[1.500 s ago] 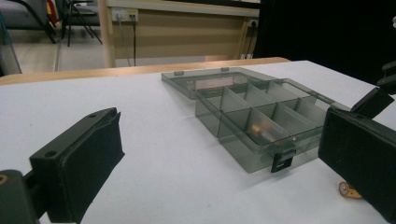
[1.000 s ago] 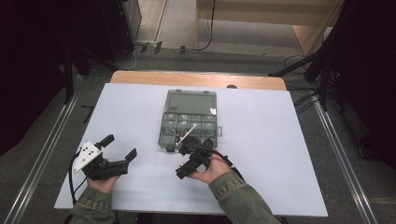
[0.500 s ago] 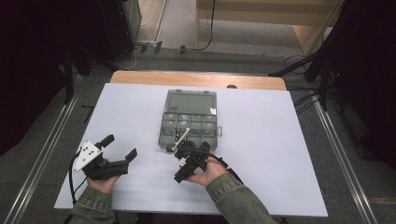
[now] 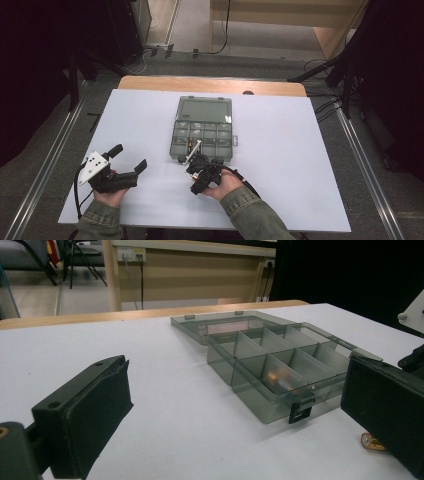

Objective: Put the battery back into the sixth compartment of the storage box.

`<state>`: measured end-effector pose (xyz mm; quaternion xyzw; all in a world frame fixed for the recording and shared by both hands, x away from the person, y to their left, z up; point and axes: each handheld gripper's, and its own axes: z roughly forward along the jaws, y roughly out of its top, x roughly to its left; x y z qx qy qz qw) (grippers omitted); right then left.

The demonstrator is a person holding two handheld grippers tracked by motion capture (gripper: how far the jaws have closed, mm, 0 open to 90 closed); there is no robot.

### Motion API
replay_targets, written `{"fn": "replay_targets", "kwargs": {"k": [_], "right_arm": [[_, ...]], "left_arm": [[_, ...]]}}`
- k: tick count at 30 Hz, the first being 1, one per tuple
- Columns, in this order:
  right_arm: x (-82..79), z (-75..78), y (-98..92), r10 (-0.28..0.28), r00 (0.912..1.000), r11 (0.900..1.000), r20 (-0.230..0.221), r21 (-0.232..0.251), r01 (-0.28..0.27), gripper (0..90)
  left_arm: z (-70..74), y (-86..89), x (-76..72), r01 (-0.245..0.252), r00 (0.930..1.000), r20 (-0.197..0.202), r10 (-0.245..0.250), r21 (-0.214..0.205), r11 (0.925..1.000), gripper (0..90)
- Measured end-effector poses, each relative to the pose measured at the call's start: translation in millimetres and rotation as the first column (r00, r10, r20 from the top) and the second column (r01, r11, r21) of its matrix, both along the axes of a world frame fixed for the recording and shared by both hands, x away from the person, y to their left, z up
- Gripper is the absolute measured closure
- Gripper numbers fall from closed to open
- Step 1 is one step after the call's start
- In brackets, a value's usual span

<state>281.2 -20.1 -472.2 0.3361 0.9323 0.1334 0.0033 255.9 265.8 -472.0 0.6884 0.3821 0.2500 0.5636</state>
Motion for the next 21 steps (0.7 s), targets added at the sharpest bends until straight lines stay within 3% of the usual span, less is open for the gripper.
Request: {"fn": "replay_targets", "kwargs": {"k": [6, 15, 21], "right_arm": [[0.5, 0.7, -0.4, -0.022, 0.9998, 0.9998, -0.002, 0.001, 0.022, 63.3], [3.5, -2.6, -0.4, -0.038, 0.9992, 0.9990, -0.010, -0.025, 0.038, 76.7], [3.8, -2.6, -0.5, -0.061, 0.9979, 0.9980, -0.023, -0.020, 0.061, 77.2]], "left_arm": [[-0.1, -0.2, 0.1, 0.000, 1.0000, -0.001, 0.000, -0.001, 1.0000, 0.0], [-0.2, -0.3, 0.2, 0.001, 1.0000, -0.001, -0.001, -0.001, 1.0000, 0.0], [-0.4, -0.5, 0.2, 0.001, 1.0000, -0.001, -0.001, 0.000, 1.0000, 0.0]]}}
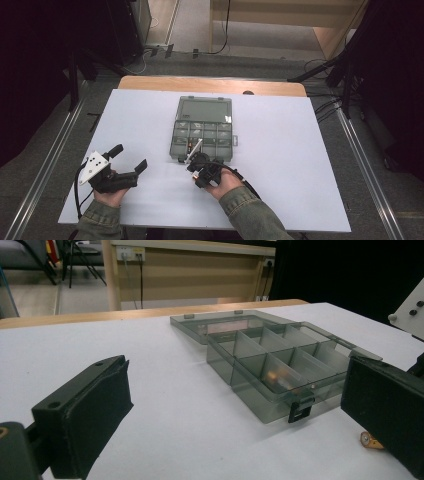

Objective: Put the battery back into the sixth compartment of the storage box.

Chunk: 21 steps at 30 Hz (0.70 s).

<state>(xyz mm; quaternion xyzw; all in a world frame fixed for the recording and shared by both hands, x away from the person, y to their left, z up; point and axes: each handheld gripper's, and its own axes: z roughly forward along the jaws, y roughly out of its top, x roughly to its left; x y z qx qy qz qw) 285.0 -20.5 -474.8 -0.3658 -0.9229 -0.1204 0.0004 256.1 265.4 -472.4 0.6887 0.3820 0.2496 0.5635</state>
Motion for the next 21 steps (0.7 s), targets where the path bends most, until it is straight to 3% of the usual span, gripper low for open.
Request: {"fn": "replay_targets", "kwargs": {"k": [7, 13, 21], "right_arm": [[-1.0, 1.2, -0.7, -0.014, 0.9999, 0.9999, -0.001, 0.001, 0.014, 77.6], [0.6, 10.5, -4.4, -0.033, 0.9994, 0.9974, -0.009, 0.064, 0.033, 77.6], [8.0, 27.5, -5.7, -0.079, 0.9967, 0.9894, 0.016, 0.124, 0.077, 77.6]], "left_arm": [[-0.1, -0.4, -0.4, 0.000, 1.0000, -0.001, 0.000, 0.005, 1.0000, 0.0], [-0.2, -0.5, -0.4, 0.000, 1.0000, -0.003, 0.000, 0.005, 1.0000, 0.0], [-0.3, -0.5, -0.3, 0.000, 1.0000, -0.003, 0.000, 0.004, 1.0000, 0.0]]}}
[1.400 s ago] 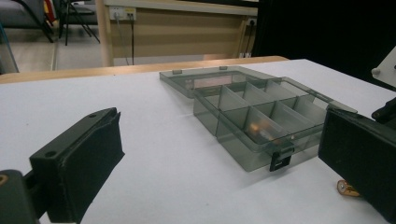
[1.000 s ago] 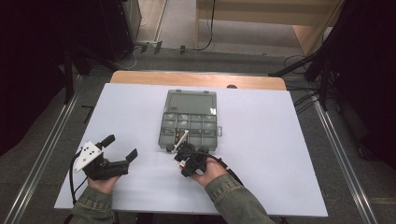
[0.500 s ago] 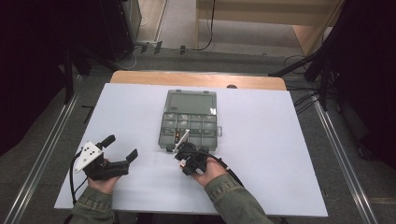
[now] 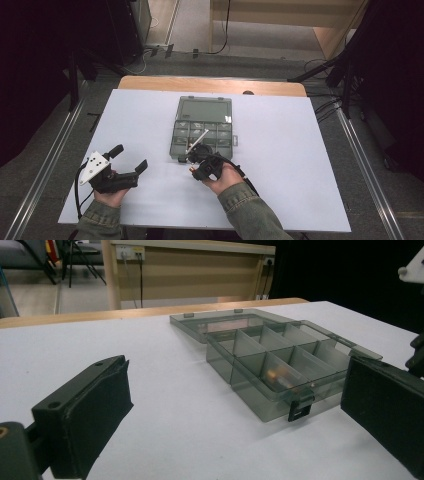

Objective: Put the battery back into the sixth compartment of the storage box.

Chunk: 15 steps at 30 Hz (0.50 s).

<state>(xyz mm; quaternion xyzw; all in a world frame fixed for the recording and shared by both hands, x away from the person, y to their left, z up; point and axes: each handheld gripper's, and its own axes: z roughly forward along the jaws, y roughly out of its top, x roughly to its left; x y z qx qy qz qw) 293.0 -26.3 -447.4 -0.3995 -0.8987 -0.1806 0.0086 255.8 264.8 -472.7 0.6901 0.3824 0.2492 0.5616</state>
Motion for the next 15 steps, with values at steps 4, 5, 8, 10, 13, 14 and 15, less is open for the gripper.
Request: {"fn": "replay_targets", "kwargs": {"k": [4, 5, 8, 10, 13, 14, 15], "right_arm": [[7.6, 13.0, -2.2, -0.027, 0.9995, 0.9975, 0.019, 0.066, 0.026, 77.6], [9.5, 15.7, -2.8, -0.038, 0.9991, 0.9960, 0.017, 0.082, 0.036, 77.6], [15.2, 19.3, -4.3, -0.061, 0.9978, 0.9923, 0.027, 0.109, 0.058, 77.6], [18.7, 20.1, -5.8, -0.083, 0.9963, 0.9871, 0.023, 0.139, 0.079, 77.6], [22.8, 18.3, -8.1, -0.103, 0.9935, 0.9788, 0.048, 0.183, 0.092, 77.6], [24.4, 16.7, -8.5, -0.111, 0.9923, 0.9767, 0.054, 0.190, 0.099, 77.5], [25.6, 15.3, -8.9, -0.127, 0.9902, 0.9744, 0.058, 0.194, 0.113, 77.6]], "left_arm": [[-0.2, -0.2, 0.1, 0.000, 1.0000, 0.001, 0.000, 0.000, 1.0000, 0.0], [-0.2, -0.1, 0.1, 0.001, 1.0000, 0.001, -0.001, 0.002, 1.0000, 0.0], [-0.3, -0.2, 0.0, 0.001, 1.0000, -0.001, -0.001, 0.000, 1.0000, 0.0], [-0.3, -0.1, 0.1, 0.000, 1.0000, -0.002, 0.000, -0.001, 1.0000, 0.0], [-0.2, 0.1, 0.2, 0.000, 1.0000, -0.001, 0.000, 0.003, 1.0000, 0.0], [-0.2, 0.1, 0.1, 0.000, 1.0000, 0.000, 0.000, 0.003, 1.0000, 0.0], [-0.1, 0.1, 0.1, 0.000, 1.0000, 0.000, 0.000, 0.003, 1.0000, 0.0]]}}
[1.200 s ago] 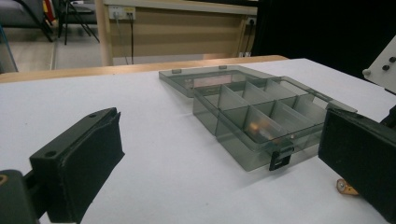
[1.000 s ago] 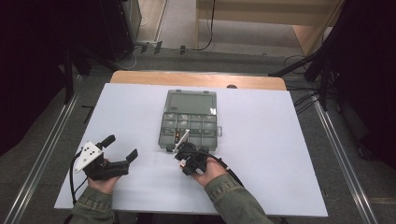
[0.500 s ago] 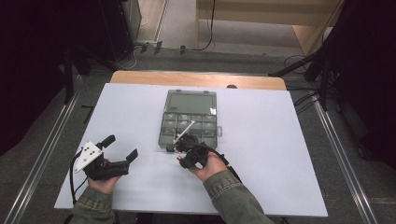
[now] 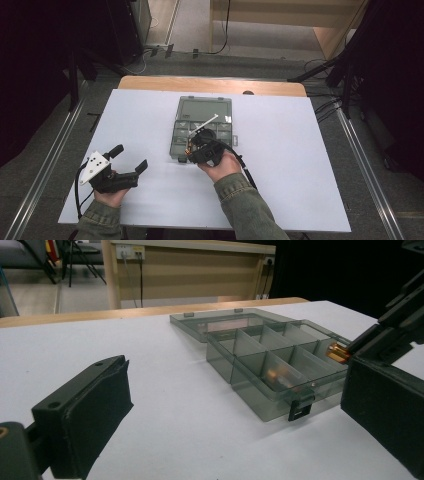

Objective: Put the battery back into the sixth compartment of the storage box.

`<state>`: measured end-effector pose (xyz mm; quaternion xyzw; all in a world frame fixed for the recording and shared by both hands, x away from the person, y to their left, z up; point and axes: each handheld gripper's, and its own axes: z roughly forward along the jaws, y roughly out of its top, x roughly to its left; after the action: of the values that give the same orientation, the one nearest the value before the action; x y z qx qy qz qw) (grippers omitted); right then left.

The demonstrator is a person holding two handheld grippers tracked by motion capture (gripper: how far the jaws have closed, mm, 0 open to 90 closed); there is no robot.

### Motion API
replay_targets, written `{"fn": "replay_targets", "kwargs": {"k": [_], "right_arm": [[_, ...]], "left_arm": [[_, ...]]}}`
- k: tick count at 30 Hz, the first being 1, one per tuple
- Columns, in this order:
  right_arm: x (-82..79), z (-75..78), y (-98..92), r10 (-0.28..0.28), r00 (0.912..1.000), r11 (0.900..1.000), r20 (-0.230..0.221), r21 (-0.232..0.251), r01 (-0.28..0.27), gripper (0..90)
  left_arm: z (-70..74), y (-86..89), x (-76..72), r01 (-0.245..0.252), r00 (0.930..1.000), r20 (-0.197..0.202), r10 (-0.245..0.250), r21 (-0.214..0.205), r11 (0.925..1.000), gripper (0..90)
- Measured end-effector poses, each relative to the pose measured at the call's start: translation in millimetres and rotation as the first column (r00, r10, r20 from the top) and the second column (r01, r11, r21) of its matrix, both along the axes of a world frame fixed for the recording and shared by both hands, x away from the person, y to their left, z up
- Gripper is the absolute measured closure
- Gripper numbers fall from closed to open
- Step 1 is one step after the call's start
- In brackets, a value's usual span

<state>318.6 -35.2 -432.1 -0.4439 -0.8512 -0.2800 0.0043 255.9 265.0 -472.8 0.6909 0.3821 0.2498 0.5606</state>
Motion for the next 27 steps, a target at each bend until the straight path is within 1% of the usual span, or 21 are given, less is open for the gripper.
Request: {"fn": "replay_targets", "kwargs": {"k": [2, 3, 5, 10, 13, 14, 16, 17, 20, 21, 24, 25, 27], "right_arm": [[2.0, -1.9, -1.2, -0.022, 0.9997, 0.9997, 0.014, 0.014, 0.022, 77.6], [2.8, -2.0, -2.2, -0.045, 0.9988, 0.9985, 0.019, 0.031, 0.044, 77.6], [4.0, -1.5, -3.8, -0.079, 0.9967, 0.9955, 0.018, 0.055, 0.078, 77.6], [7.6, -3.1, -7.6, -0.142, 0.9899, 0.9819, 0.006, 0.128, 0.140, 77.6], [8.6, -7.9, -8.9, -0.172, 0.9849, 0.9738, 0.013, 0.153, 0.168, 77.6], [9.3, -10.1, -9.6, -0.193, 0.9810, 0.9690, 0.015, 0.160, 0.189, 77.6], [10.7, -14.2, -12.0, -0.234, 0.9723, 0.9561, 0.007, 0.184, 0.229, 77.6], [11.4, -16.1, -13.5, -0.256, 0.9667, 0.9470, 0.005, 0.202, 0.250, 77.6], [13.5, -20.8, -18.6, -0.318, 0.9477, 0.9147, -0.025, 0.255, 0.314, 77.6], [14.0, -21.7, -19.3, -0.327, 0.9447, 0.9092, -0.031, 0.263, 0.323, 77.6], [15.0, -22.6, -19.0, -0.338, 0.9408, 0.9006, -0.020, 0.283, 0.330, 77.6], [15.5, -23.1, -18.6, -0.344, 0.9388, 0.8953, -0.027, 0.292, 0.336, 77.6], [15.8, -23.7, -17.2, -0.353, 0.9351, 0.8892, -0.033, 0.299, 0.346, 77.6]], "left_arm": [[0.0, 0.2, 0.2, -0.001, 1.0000, -0.001, 0.001, -0.001, 1.0000, 0.0], [0.0, 0.3, 0.2, -0.001, 1.0000, -0.001, 0.001, -0.001, 1.0000, 0.0], [0.0, 0.3, 0.2, -0.001, 1.0000, -0.001, 0.001, -0.002, 1.0000, 0.0], [-0.1, 0.0, 0.1, -0.001, 1.0000, -0.002, 0.001, -0.001, 1.0000, 0.0], [0.2, 0.0, -0.1, -0.001, 1.0000, 0.001, 0.001, -0.004, 1.0000, 0.0], [0.2, 0.1, 0.0, 0.000, 1.0000, 0.000, 0.000, -0.006, 1.0000, 0.0], [0.1, 0.1, 0.2, 0.000, 1.0000, 0.000, 0.000, -0.003, 1.0000, 0.0], [0.2, 0.0, 0.1, 0.001, 1.0000, 0.000, -0.001, -0.005, 1.0000, 0.0], [0.1, -0.2, 0.1, 0.003, 1.0000, -0.001, -0.003, -0.004, 1.0000, 0.0], [0.1, -0.3, 0.2, 0.004, 1.0000, -0.001, -0.004, -0.005, 1.0000, 0.0], [0.3, -0.8, 0.1, 0.010, 0.9999, -0.004, -0.010, -0.013, 0.9999, 0.0], [0.3, -0.9, 0.0, 0.011, 0.9999, -0.005, -0.011, -0.015, 0.9998, 0.0], [0.4, -1.1, -0.2, 0.014, 0.9999, -0.005, -0.014, -0.016, 0.9998, 0.0]]}}
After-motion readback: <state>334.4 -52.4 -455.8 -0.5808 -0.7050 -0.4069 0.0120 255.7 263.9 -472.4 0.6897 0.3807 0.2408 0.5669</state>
